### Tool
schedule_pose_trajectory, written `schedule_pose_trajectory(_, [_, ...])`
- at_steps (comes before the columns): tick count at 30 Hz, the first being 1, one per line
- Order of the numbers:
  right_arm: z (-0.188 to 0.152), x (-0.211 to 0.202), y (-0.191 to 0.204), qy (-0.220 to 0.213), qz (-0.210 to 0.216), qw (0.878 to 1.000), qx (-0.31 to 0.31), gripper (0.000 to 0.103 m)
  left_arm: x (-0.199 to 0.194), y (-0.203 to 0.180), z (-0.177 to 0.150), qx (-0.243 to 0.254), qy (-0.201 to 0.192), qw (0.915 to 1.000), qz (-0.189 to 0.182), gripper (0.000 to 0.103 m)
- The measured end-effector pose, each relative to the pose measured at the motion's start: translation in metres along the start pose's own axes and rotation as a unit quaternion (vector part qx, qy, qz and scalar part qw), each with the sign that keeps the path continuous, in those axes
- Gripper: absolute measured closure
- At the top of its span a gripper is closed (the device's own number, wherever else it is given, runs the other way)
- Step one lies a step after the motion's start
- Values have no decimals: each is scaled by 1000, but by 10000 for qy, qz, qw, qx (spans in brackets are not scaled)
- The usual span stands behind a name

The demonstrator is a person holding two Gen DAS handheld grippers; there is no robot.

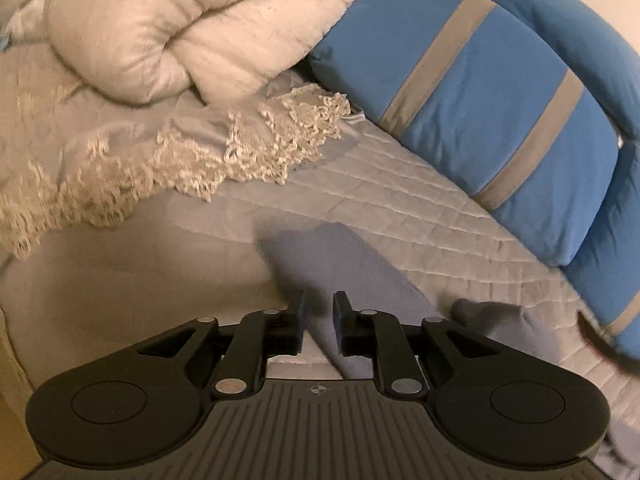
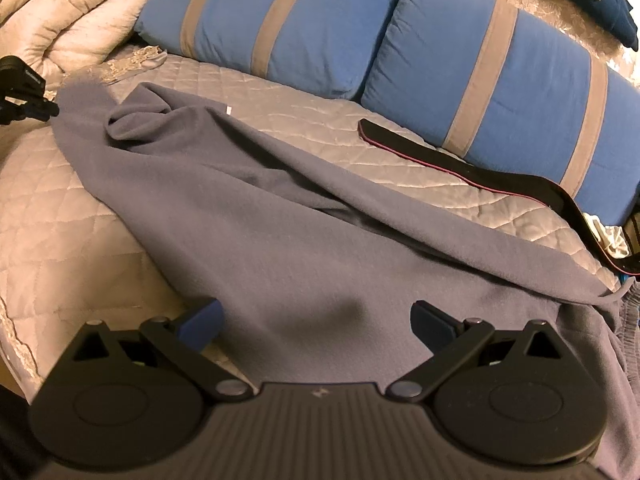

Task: Fold clothes

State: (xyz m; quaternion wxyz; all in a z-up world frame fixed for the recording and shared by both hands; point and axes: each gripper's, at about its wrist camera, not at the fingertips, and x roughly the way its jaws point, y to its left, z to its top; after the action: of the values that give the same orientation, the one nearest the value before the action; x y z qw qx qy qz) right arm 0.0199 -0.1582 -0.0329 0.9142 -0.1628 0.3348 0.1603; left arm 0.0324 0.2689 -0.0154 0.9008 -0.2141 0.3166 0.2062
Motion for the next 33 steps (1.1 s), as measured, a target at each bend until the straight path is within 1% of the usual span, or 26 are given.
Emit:
schedule_pose_trajectory(1, [0, 0, 0, -12, 6, 10000, -11, 0, -1, -2, 0, 154, -25, 9999, 20, 77])
schedule_pose_trajectory(2, [0, -1, 0, -30, 11, 10000, -26, 0, -2, -4, 1, 309, -64, 9995, 58, 69])
schedule_pose_trajectory(3, [0, -2, 0, -48, 16, 10000, -42, 0, -4, -8, 1, 566, -133, 9982, 147, 63])
schedule_pose_trajectory(4, [0, -3, 0, -82, 10, 9999, -72, 0, -5, -11, 1, 855, -204, 9959, 230, 50])
schedule_pose_trajectory(5, [0, -5, -1, -127, -3, 9999, -110, 0, -6, -16, -1, 1231, -289, 9915, 299, 36])
schedule_pose_trajectory(6, [0, -6, -1, -173, -27, 9997, -150, 0, -7, -20, -4, 1585, -378, 9860, 361, 32])
schedule_pose_trajectory(8, [-1, -10, -2, -270, -91, 9993, -232, 0, -8, -27, -13, 2197, -535, 9730, 459, 25])
schedule_pose_trajectory(9, [-1, -11, -2, -295, -115, 9992, -251, 0, -7, -30, -19, 2517, -568, 9650, 477, 25])
schedule_pose_trajectory(11, [-2, -13, -5, -299, -142, 9992, -238, 0, -4, -35, -29, 3032, -530, 9506, 399, 24])
schedule_pose_trajectory(12, [-3, -13, -6, -283, -143, 9993, -205, 0, -4, -38, -33, 3307, -507, 9416, 372, 24])
schedule_pose_trajectory(14, [-4, -15, -9, -304, -167, 9993, -172, 0, -5, -44, -42, 3846, -513, 9209, 369, 24])
schedule_pose_trajectory(17, [-5, -19, -11, -373, -212, 9990, -156, 0, -12, -51, -55, 4798, -632, 8741, 417, 24])
schedule_pose_trajectory(19, [-6, -23, -11, -469, -247, 9984, -199, 0, -14, -50, -66, 5524, -654, 8292, 547, 23])
schedule_pose_trajectory(20, [-6, -23, -11, -481, -267, 9982, -227, 0, -14, -50, -71, 5849, -688, 8057, 639, 23])
schedule_pose_trajectory(21, [-6, -22, -10, -471, -288, 9981, -260, 0, -15, -48, -77, 6223, -768, 7755, 742, 23])
schedule_pose_trajectory(25, [-6, -21, -7, -417, -343, 9980, -333, 0, -12, -50, -95, 7289, -985, 6714, 900, 23])
schedule_pose_trajectory(27, [-4, -22, -6, -444, -327, 9980, -323, 0, -8, -55, -104, 7717, -1037, 6220, 826, 24])
schedule_pose_trajectory(29, [-2, -25, -5, -491, -296, 9979, -309, 0, -3, -59, -111, 8060, -1029, 5784, 724, 24])
schedule_pose_trajectory(30, [-2, -25, -6, -513, -297, 9978, -304, 0, -1, -61, -112, 8200, -990, 5599, 651, 24])
schedule_pose_trajectory(31, [-2, -26, -7, -532, -308, 9977, -301, 0, 1, -62, -111, 8288, -924, 5489, 574, 24])
schedule_pose_trajectory(32, [-2, -26, -8, -534, -324, 9976, -288, 0, 3, -63, -109, 8332, -886, 5435, 506, 24])
schedule_pose_trajectory(33, [-2, -25, -9, -523, -344, 9977, -270, 0, 5, -63, -107, 8360, -840, 5405, 427, 24])
